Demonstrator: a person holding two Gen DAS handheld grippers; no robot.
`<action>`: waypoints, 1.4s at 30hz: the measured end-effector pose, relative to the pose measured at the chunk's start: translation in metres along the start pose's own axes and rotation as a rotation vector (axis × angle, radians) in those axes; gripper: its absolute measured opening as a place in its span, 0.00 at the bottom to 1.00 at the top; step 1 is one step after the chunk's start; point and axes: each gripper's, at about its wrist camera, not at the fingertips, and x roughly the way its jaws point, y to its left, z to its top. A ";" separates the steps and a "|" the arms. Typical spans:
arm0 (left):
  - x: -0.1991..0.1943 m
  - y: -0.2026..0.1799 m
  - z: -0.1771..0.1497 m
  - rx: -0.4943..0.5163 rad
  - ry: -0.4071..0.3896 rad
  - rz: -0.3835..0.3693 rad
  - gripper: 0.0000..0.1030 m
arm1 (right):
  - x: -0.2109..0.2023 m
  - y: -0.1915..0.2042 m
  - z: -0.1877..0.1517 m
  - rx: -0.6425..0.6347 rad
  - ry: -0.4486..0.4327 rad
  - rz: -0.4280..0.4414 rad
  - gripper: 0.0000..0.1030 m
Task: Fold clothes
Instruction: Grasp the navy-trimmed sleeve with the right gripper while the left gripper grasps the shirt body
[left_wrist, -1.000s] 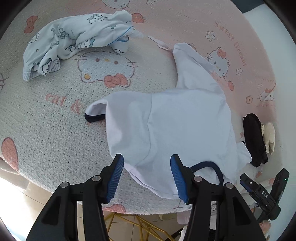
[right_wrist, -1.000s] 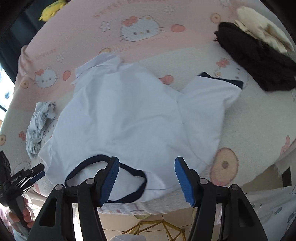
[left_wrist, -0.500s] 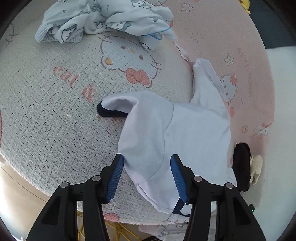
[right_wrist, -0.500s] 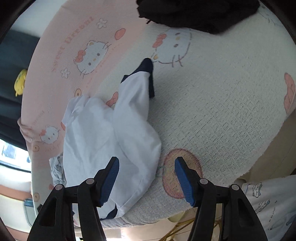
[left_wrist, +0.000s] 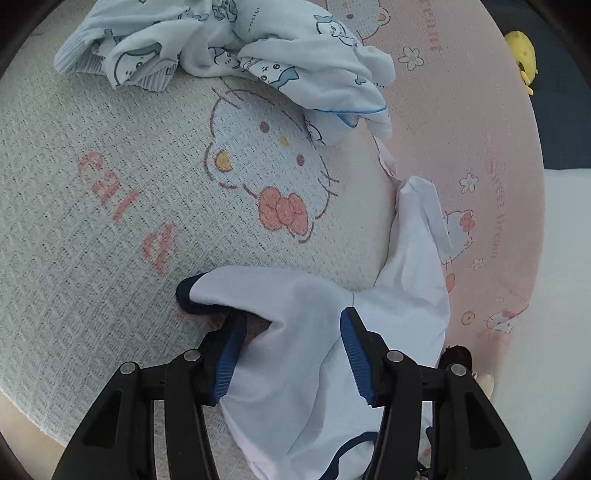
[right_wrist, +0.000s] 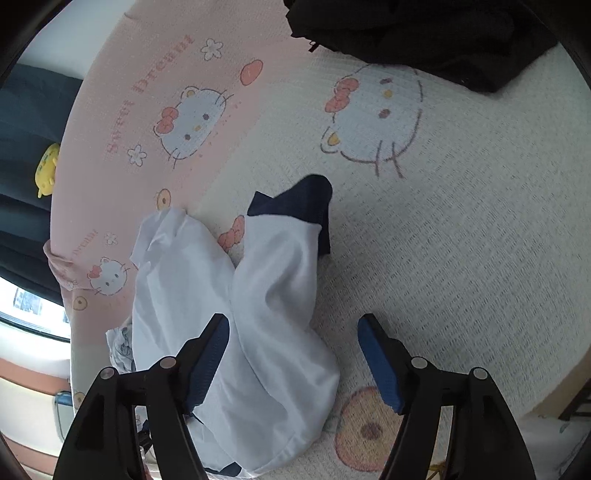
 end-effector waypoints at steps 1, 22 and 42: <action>0.002 0.000 0.001 -0.010 -0.004 -0.019 0.54 | 0.002 -0.001 0.003 0.009 0.001 0.020 0.70; 0.030 -0.047 -0.009 0.196 -0.055 0.144 0.12 | 0.035 0.062 0.001 -0.396 -0.079 -0.363 0.08; -0.026 -0.049 -0.019 0.393 -0.137 0.325 0.04 | -0.012 0.088 -0.014 -0.618 -0.132 -0.684 0.06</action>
